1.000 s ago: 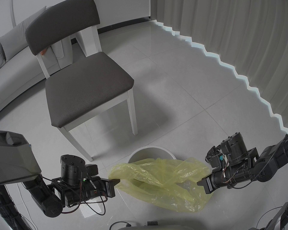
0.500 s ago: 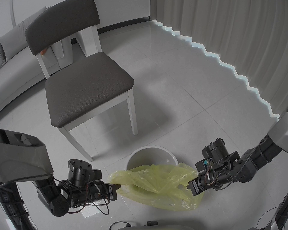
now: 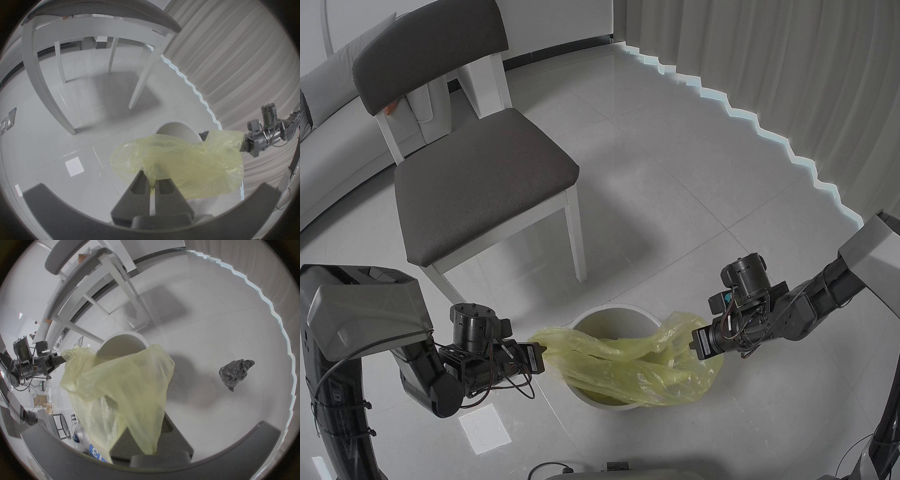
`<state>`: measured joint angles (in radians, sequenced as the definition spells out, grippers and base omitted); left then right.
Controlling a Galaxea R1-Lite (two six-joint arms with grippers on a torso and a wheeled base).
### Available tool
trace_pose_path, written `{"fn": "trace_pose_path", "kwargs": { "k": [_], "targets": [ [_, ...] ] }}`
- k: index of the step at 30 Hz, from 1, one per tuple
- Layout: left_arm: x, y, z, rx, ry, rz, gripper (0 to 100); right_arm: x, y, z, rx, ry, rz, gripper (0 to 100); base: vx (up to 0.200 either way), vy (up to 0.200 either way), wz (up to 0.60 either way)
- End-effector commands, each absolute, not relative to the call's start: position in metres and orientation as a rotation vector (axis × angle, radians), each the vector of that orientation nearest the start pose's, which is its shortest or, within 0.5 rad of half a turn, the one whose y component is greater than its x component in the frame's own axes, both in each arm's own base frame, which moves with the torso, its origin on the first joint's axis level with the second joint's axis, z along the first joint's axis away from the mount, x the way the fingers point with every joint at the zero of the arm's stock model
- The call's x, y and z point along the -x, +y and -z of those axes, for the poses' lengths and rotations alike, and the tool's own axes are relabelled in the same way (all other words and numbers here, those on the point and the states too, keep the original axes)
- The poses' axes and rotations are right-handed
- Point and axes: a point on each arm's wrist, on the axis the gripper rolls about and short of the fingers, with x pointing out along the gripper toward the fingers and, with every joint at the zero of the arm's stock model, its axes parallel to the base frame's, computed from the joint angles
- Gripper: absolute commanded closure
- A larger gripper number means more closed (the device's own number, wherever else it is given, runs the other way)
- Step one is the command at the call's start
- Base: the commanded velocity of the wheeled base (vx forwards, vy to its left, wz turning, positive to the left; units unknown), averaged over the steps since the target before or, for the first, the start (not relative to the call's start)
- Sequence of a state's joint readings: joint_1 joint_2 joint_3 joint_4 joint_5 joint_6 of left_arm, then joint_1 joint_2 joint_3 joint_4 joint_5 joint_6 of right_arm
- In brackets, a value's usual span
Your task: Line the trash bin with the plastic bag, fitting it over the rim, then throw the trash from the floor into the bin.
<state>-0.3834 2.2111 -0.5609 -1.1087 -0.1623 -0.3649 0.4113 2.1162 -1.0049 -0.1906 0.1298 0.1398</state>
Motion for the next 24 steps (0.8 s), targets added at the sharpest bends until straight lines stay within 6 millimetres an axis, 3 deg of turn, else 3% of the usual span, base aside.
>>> {"fn": "trace_pose_path", "kwargs": {
  "k": [1,7,14,20,24],
  "targets": [
    [-0.311,-0.122,0.008,0.287,0.661,0.394,100,-0.341,0.14,-0.047,-0.01,0.96,-0.407,100,0.0,0.0,0.0],
    [-0.299,-0.122,0.008,0.281,0.688,0.399,100,-0.328,0.137,-0.037,0.003,1.015,-0.405,100,0.0,0.0,0.0],
    [-0.257,-0.112,-0.03,0.29,0.663,0.454,100,-0.292,0.124,-0.064,0.003,0.996,-0.425,100,0.0,0.0,0.0],
    [-0.239,-0.109,-0.031,0.284,0.696,0.473,100,-0.266,0.122,-0.068,0.019,1.014,-0.448,100,0.0,0.0,0.0],
    [-0.235,-0.111,-0.025,0.276,0.726,0.478,100,-0.255,0.127,-0.06,0.038,1.053,-0.462,100,0.0,0.0,0.0]
  ]
}}
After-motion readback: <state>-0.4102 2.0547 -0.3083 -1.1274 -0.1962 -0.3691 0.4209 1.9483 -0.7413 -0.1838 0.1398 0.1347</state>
